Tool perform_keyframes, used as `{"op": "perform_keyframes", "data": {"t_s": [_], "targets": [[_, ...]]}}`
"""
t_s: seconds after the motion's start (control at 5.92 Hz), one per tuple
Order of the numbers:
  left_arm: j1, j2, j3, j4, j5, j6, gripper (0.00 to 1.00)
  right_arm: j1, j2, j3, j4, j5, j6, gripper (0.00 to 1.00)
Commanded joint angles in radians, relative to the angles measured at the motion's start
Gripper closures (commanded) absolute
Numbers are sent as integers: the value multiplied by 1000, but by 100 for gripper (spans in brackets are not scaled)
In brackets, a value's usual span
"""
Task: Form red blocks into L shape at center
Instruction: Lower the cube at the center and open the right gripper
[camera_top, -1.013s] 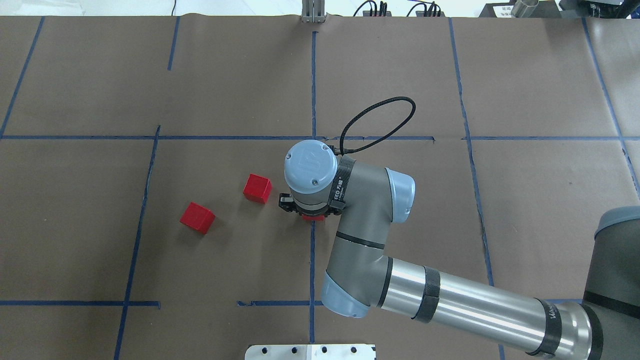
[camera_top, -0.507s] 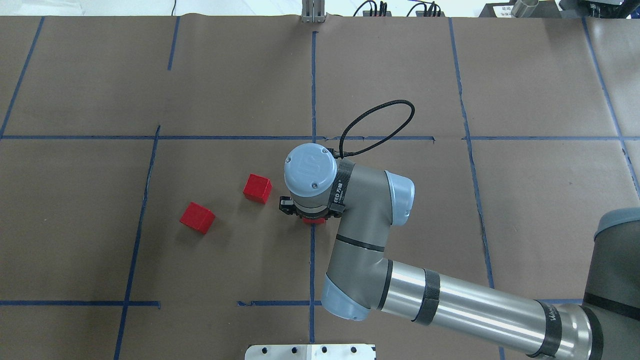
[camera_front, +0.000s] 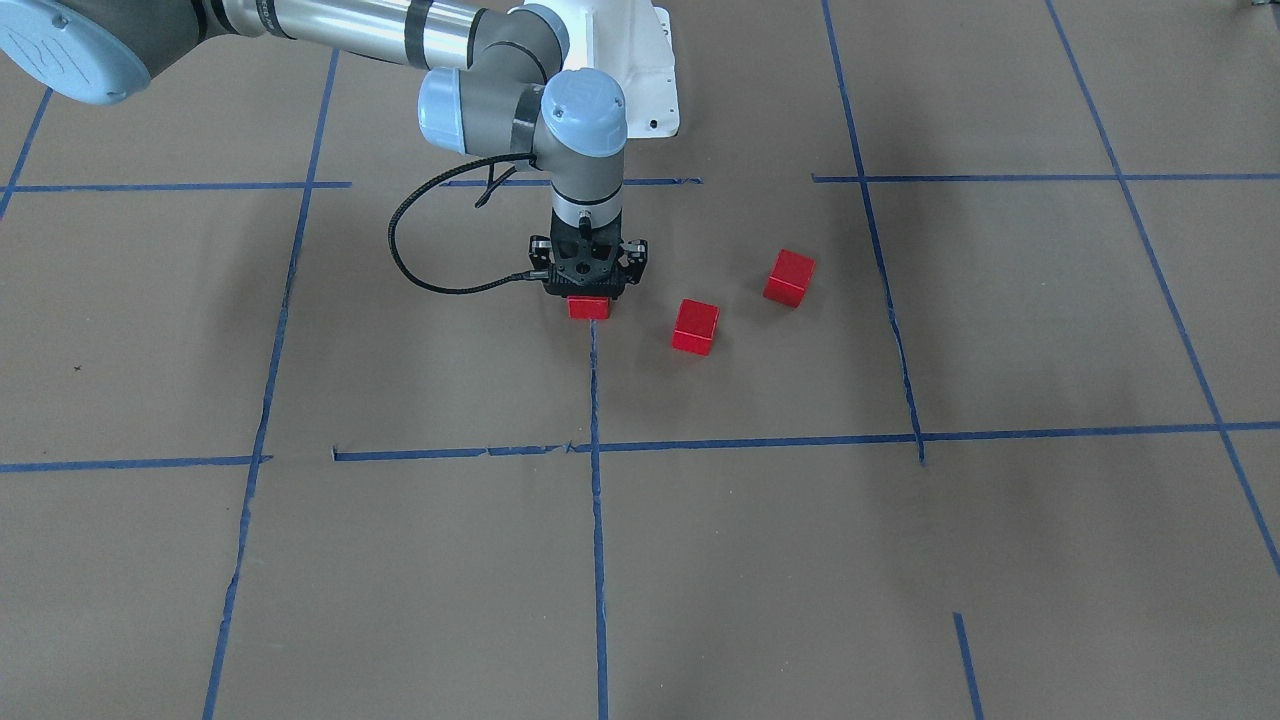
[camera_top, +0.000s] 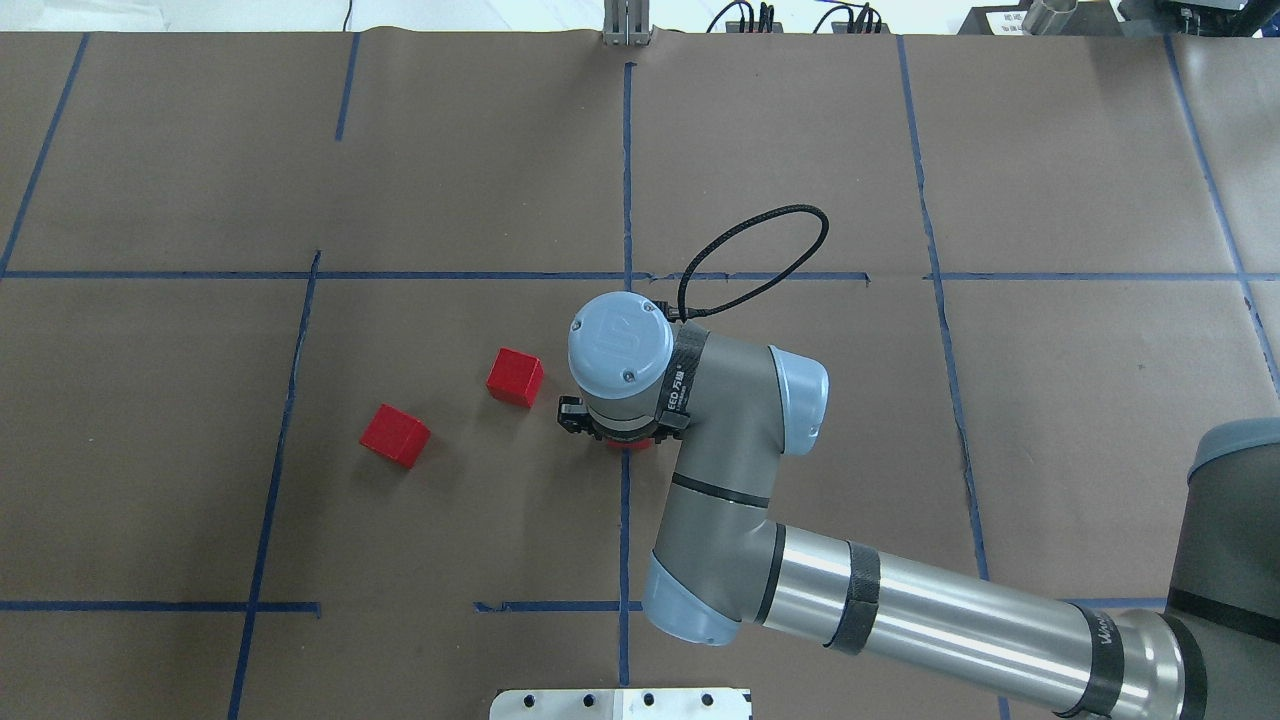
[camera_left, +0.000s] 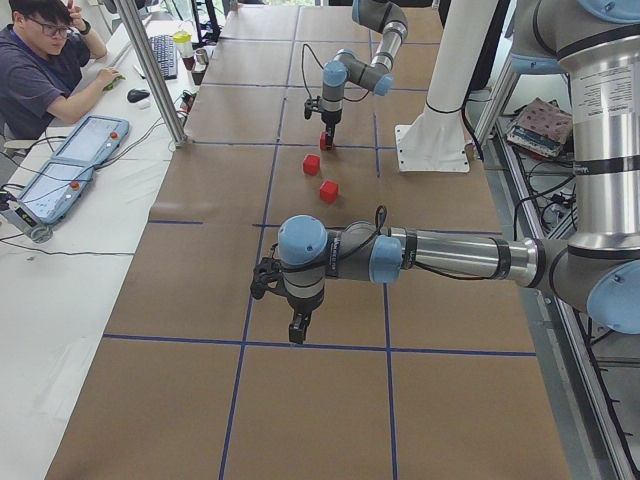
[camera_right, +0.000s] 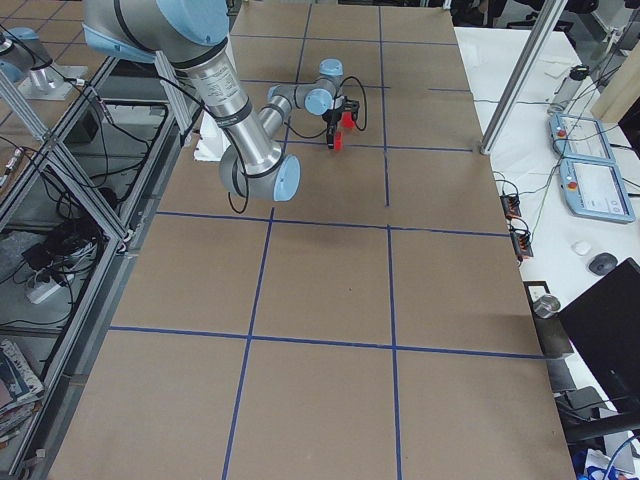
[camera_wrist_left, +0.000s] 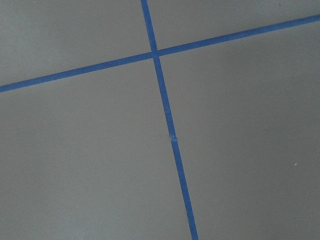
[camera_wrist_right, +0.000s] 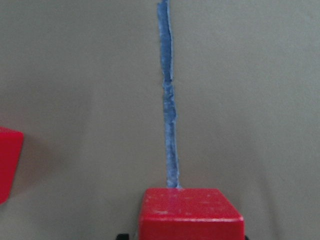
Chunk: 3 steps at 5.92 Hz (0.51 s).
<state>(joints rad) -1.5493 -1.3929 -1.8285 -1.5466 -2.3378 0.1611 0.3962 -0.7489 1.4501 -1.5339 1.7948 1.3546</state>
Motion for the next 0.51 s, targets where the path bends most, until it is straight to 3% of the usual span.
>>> {"op": "perform_keyframes", "data": {"t_s": [0.0,0.34], "targets": [[0,0,-2,0,0,0,0,12,6,30,-3,3,-8,1],[0,0,-12,0,0,2,0,122,5,100,-40,72,-32,1]]}}
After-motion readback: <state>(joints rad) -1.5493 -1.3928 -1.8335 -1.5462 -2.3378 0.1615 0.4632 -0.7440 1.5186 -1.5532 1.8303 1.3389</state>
